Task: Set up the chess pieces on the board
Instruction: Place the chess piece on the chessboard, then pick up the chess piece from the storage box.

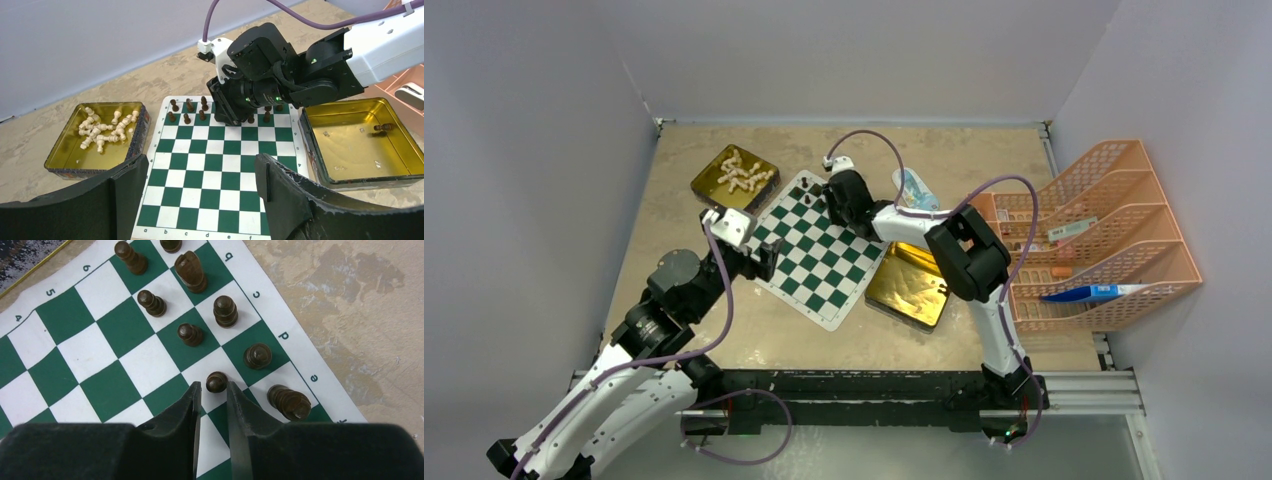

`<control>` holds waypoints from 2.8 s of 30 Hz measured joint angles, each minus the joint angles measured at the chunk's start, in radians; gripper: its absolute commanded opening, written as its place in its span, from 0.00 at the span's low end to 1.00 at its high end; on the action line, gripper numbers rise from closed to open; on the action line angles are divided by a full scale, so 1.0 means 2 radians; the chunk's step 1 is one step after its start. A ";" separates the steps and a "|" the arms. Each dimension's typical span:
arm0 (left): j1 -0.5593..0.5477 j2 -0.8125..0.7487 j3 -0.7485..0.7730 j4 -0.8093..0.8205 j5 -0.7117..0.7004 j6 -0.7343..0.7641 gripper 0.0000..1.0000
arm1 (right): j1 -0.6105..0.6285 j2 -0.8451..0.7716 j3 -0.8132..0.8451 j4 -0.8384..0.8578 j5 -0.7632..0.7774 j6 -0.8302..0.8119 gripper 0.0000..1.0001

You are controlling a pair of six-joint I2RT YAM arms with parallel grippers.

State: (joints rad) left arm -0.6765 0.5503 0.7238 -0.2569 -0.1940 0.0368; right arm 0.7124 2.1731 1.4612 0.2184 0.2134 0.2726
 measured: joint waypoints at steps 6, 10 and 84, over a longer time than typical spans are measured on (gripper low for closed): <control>0.000 -0.002 0.000 -0.001 0.000 0.000 0.78 | 0.000 0.000 0.013 -0.006 -0.002 0.002 0.36; 0.000 -0.002 0.000 -0.001 0.000 0.000 0.78 | 0.000 0.000 0.020 -0.019 -0.002 0.006 0.38; 0.000 -0.054 -0.013 -0.045 0.137 -0.079 0.77 | 0.000 -0.237 -0.214 -0.474 0.066 -0.178 0.29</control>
State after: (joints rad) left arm -0.6765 0.4431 0.6971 -0.3466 0.0795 -0.1204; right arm 0.7124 1.6997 1.0336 -0.7303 0.3454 -0.0830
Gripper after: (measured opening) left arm 0.771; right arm 0.289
